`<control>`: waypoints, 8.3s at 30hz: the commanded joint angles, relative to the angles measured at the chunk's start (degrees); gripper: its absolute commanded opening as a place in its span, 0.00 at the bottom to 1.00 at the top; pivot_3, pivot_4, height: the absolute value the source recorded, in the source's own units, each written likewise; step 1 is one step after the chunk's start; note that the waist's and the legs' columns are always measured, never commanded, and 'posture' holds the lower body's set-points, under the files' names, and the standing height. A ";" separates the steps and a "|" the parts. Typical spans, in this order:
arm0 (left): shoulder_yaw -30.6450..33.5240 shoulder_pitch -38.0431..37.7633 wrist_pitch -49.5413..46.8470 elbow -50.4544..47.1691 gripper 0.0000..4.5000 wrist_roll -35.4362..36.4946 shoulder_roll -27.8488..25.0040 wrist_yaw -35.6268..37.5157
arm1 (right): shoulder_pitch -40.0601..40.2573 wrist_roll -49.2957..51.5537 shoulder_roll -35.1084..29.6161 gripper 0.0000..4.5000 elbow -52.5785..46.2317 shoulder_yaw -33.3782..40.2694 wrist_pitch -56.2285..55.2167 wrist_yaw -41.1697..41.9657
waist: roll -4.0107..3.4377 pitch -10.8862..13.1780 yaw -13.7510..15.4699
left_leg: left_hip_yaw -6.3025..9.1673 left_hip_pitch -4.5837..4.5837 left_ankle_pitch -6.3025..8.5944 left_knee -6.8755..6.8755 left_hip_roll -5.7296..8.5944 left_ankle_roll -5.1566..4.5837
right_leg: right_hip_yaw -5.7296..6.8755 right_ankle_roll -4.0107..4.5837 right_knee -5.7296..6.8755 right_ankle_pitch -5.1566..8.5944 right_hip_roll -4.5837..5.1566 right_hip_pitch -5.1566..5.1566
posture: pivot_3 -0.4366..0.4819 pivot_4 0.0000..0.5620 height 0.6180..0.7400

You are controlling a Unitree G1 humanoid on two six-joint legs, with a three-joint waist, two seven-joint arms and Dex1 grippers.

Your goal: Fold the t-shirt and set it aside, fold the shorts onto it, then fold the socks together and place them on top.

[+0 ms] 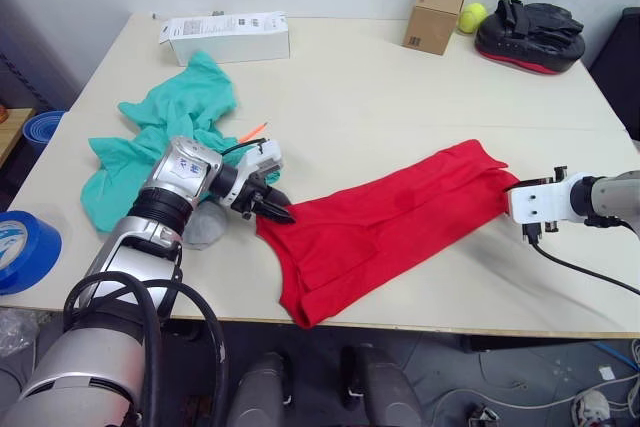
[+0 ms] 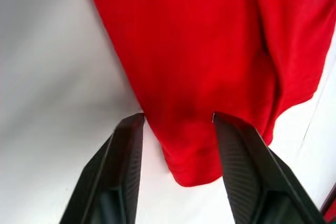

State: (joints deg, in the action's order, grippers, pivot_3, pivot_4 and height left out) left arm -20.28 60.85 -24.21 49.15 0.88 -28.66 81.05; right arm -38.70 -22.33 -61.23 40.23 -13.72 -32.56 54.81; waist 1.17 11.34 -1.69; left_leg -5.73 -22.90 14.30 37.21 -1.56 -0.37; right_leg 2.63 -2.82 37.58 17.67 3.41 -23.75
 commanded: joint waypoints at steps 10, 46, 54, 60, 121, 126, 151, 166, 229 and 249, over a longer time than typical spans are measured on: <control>0.33 -2.56 -3.02 -4.33 0.01 -1.34 -1.25 2.13 | -2.47 -1.32 1.63 0.00 2.70 -1.55 -1.14 -0.81 | 0.00 0.00 -0.14 | 0.00 0.02 0.00 0.03 -0.01 0.00 | -0.01 0.00 0.05 0.00 0.00 0.01 | 0.48 0.27 1.00; 4.31 -27.56 -36.27 -55.63 0.01 12.95 -5.92 -17.37 | -33.75 -20.24 28.19 0.00 33.07 -17.70 5.45 -22.37 | 0.05 -0.03 -1.53 | -0.13 0.58 -0.06 -0.14 -0.04 0.12 | -0.29 0.12 0.30 0.07 0.01 0.31 | 0.48 0.27 1.00; 5.97 -32.10 -40.70 -62.84 0.01 17.70 -7.80 -21.39 | -36.46 -21.95 30.56 0.00 35.67 -18.96 8.15 -27.63 | 0.05 -0.03 -1.60 | -0.16 0.52 -0.06 -0.25 -0.04 0.14 | -0.32 0.16 0.29 0.09 0.01 0.20 | 0.48 0.27 1.00; 6.82 -33.99 -41.61 -65.40 0.01 19.65 -8.19 -24.51 | -37.67 -23.23 31.36 0.00 36.59 -20.15 10.16 -31.45 | 0.05 -0.03 -1.60 | -0.15 0.52 -0.06 -0.27 -0.04 0.18 | -0.32 0.19 0.28 0.11 0.01 0.18 | 0.48 0.27 1.00; 6.42 17.28 -19.21 20.22 0.99 10.27 11.20 -13.83 | 23.61 31.50 -6.26 1.00 -45.15 -0.17 -0.82 14.18 | 0.81 0.51 0.17 | 0.03 0.31 0.13 -0.13 -0.05 0.21 | -0.01 -0.01 -0.04 0.14 -0.02 0.24 | 0.48 0.27 1.00; 11.33 17.86 -18.02 23.37 0.99 9.73 14.43 -17.74 | 27.57 27.21 -2.82 1.00 -50.83 0.60 2.71 10.81 | 0.88 0.55 0.40 | 0.23 0.12 0.14 -0.04 -0.04 0.21 | 0.15 0.00 -0.04 0.14 0.03 0.16 | 0.48 0.27 1.00; 23.93 15.71 -17.52 26.31 0.00 6.82 19.79 -31.37 | 23.13 17.85 3.15 0.00 -42.10 -0.32 -0.30 8.56 | 0.94 0.58 0.34 | 0.27 0.09 0.08 -0.01 0.01 0.23 | 0.26 -0.02 0.05 0.10 0.06 0.16 | 0.48 0.27 1.00; 26.80 13.73 -19.53 24.87 0.00 6.98 16.88 -31.62 | 17.24 18.84 0.61 0.00 -29.37 -0.46 -11.67 11.93 | 0.94 0.58 0.20 | 0.18 0.20 0.06 -0.02 0.02 0.26 | 0.21 -0.03 0.12 0.10 0.05 0.19 | 0.48 0.27 1.00; -1.93 -25.56 59.03 -41.09 1.00 -2.39 -8.61 -6.68 | 16.05 29.18 1.66 0.99 -17.51 0.28 -34.23 19.14 | 0.70 0.52 1.20 | 0.16 0.61 0.40 -0.06 -0.08 -0.34 | 0.12 0.27 -0.07 0.19 0.10 0.67 | 0.48 0.27 1.00; -7.59 -21.45 78.94 -28.29 0.17 -9.94 -4.35 -15.48 | 17.59 20.68 3.61 1.00 -19.06 -5.43 -39.41 7.71 | 0.67 0.50 1.32 | 0.23 1.00 0.44 -0.06 -0.11 -0.42 | 0.20 0.22 -0.14 0.15 0.10 1.16 | 0.48 0.27 1.00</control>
State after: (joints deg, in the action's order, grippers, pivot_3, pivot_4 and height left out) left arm -27.82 38.61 54.92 21.14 -9.01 -32.66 66.64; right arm -21.94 -0.61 -58.03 22.54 -17.56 -72.00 63.10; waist 1.84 11.84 -0.37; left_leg -5.49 -21.90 14.75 37.15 -1.67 -0.78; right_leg 2.82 -2.60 37.44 17.83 3.50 -22.59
